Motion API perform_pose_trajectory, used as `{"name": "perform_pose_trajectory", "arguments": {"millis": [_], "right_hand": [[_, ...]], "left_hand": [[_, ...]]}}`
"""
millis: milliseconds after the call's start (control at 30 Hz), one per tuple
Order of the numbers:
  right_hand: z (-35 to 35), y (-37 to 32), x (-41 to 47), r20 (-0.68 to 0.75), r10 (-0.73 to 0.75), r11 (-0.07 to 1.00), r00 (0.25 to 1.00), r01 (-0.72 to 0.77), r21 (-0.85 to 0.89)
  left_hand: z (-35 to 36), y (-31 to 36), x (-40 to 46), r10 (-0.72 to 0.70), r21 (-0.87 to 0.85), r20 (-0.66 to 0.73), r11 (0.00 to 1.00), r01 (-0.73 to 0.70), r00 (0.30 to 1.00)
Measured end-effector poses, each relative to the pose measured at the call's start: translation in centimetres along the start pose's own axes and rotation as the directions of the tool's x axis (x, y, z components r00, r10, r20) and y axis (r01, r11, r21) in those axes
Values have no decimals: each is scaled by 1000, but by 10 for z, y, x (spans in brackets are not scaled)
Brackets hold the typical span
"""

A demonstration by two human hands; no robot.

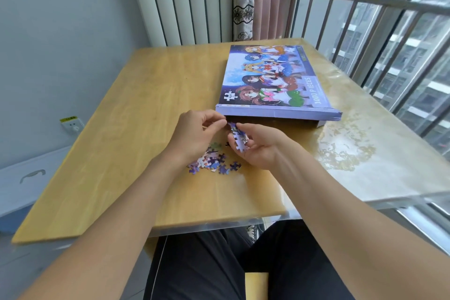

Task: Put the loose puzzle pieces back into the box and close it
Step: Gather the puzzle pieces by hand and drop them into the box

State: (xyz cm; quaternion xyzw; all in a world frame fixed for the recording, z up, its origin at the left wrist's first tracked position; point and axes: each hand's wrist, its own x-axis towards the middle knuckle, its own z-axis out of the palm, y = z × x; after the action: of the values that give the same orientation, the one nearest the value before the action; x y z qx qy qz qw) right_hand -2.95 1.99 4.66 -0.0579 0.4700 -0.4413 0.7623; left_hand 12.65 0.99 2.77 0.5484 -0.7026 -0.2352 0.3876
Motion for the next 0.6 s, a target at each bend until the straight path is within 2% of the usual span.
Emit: {"name": "perform_pose_trajectory", "arguments": {"millis": [133, 267, 400, 600], "right_hand": [[-10, -12, -1, -21, -13, 995, 1000, 15, 96], [-18, -29, -4, -83, -47, 996, 995, 54, 78], [-18, -47, -6, -105, -81, 992, 991, 90, 86], [12, -88, -21, -61, -167, 927, 984, 178, 329]], "left_hand": [[-1, -2, 10, 54, 146, -125, 989, -36, 991], [-2, 5, 41, 189, 283, -138, 948, -144, 972], [-9, 30, 73, 274, 236, -177, 944, -229, 945], [-20, 61, 99, 329, 232, -210, 932, -280, 921]]}}
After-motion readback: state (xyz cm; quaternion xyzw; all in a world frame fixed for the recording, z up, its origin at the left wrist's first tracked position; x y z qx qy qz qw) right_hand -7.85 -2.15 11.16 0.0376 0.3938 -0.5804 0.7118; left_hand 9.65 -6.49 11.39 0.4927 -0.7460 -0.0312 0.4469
